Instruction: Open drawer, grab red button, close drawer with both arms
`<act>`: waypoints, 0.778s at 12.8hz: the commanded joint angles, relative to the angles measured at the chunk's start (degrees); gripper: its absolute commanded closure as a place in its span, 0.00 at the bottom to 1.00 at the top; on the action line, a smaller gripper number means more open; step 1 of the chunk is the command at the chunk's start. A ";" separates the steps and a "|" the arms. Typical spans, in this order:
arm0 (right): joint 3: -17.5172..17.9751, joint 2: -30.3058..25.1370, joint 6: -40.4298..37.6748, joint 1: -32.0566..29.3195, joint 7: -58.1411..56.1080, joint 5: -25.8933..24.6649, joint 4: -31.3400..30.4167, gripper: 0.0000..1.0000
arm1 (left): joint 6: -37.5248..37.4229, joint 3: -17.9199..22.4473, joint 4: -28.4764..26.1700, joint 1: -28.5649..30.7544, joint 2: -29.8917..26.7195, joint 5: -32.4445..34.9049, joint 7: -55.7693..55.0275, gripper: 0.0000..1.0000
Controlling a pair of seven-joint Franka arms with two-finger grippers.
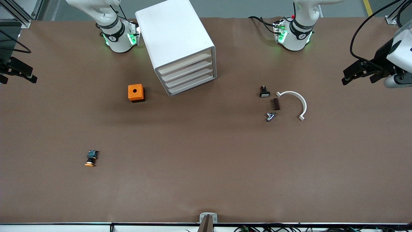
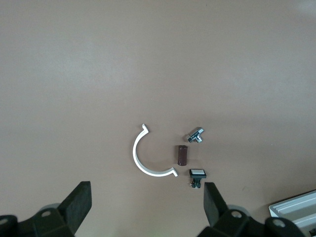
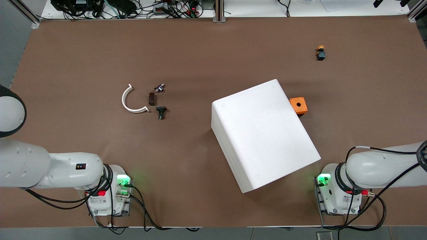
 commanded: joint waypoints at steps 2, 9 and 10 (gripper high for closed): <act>0.50 0.18 -0.73 -0.45 -0.13 0.15 1.09 0.00 | -0.39 0.12 0.77 0.12 -0.01 1.26 1.41 0.00; 0.59 0.36 -0.11 -0.19 -0.13 0.15 1.09 0.00 | -0.66 0.12 0.34 4.78 3.94 0.99 0.36 0.00; 0.59 0.53 1.11 -0.19 -0.40 0.23 1.00 0.00 | -0.66 0.12 0.51 5.13 5.51 1.25 0.36 0.00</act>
